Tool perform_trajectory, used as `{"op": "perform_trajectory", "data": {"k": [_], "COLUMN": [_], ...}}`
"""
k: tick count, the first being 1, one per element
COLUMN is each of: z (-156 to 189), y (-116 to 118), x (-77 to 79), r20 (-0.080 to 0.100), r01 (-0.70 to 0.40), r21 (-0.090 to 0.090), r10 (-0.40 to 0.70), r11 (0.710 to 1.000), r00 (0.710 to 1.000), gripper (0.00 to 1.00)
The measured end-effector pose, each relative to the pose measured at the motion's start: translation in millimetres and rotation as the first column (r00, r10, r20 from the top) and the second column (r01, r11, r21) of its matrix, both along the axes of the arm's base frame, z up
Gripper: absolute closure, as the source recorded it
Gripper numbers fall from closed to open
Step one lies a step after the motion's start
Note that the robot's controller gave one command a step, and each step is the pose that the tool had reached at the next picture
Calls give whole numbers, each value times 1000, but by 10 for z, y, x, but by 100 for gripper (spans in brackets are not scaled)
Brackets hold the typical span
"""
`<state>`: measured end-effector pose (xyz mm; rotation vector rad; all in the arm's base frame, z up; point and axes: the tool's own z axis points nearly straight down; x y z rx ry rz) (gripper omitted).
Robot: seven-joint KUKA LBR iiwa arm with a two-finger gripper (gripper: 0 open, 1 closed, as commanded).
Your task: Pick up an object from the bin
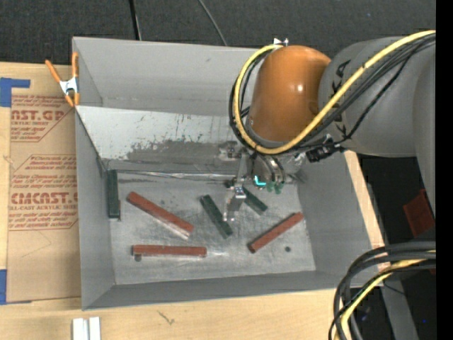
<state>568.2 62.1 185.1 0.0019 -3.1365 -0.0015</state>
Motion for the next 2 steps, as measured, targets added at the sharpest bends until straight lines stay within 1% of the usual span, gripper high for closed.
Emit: {"op": "perform_trajectory", "data": {"k": [1, 2], "z": [33, -435], "y": [-3, 122], "x": [17, -284], "r20": [7, 10], "r01": [1, 78], "r21": [1, 1], "r10": [-1, -78], "r11": [1000, 997], "r00": [1000, 997], "gripper": [0, 0]}}
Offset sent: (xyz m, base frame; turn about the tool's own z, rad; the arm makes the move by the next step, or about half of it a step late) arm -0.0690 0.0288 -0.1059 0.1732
